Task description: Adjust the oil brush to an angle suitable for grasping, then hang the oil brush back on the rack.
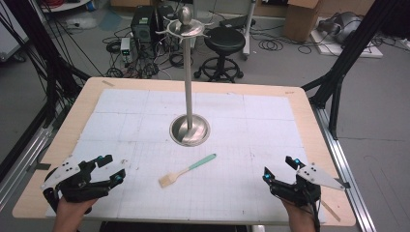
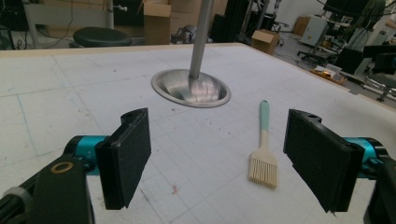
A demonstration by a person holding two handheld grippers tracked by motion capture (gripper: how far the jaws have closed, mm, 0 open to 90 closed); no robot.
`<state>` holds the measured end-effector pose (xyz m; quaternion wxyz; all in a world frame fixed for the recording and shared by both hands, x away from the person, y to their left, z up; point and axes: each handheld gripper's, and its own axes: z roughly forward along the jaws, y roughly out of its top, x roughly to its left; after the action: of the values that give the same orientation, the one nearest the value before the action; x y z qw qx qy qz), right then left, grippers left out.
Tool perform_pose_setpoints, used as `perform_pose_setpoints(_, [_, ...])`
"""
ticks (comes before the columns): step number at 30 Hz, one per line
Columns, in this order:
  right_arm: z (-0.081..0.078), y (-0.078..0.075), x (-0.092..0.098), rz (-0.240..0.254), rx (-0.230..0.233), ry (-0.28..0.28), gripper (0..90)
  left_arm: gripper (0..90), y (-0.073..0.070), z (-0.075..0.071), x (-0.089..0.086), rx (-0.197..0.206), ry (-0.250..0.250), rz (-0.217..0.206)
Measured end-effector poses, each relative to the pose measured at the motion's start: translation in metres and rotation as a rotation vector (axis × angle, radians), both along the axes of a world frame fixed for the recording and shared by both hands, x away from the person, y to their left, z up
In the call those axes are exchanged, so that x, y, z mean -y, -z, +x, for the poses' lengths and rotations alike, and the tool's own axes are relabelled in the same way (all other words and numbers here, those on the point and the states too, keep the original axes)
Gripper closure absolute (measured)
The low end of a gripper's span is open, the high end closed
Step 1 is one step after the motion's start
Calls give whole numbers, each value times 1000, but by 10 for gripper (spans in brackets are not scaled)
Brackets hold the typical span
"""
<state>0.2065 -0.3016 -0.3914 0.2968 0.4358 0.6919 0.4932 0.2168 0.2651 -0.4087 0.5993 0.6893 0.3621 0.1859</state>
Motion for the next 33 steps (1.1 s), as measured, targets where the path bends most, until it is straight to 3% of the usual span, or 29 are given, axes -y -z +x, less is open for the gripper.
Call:
perform_pose_setpoints(5, [0, 1, 0, -1, -7, -19, 160, 237, -4, 4, 9, -12, 23, 27])
perform_pose_setpoints(7, [0, 1, 1, 20, -8, -15, 160, 241, -6, 7, 15, -13, 38, 50])
perform_pose_setpoints(9, [2, 3, 1, 39, -14, -12, 160, 241, -9, 12, 22, -21, 56, 60])
perform_pose_setpoints(12, [6, 4, -1, 29, -27, -12, 160, 243, -12, 19, 36, -30, 88, 75])
perform_pose_setpoints(19, [9, 7, -2, 26, -34, -14, 160, 245, -10, 40, 64, -89, 151, 109])
perform_pose_setpoints(22, [11, 10, -3, 21, -48, -16, 160, 243, -8, 48, 75, -107, 149, 125])
perform_pose_setpoints(24, [12, 10, -3, 16, -49, -23, 160, 244, -7, 53, 84, -119, 157, 149])
perform_pose_setpoints(27, [11, 10, -4, 8, -47, -31, 160, 251, -4, 60, 99, -131, 206, 178])
perform_pose_setpoints(33, [10, 10, -3, 11, -47, -29, 160, 378, 4, 74, 131, -171, 282, 278])
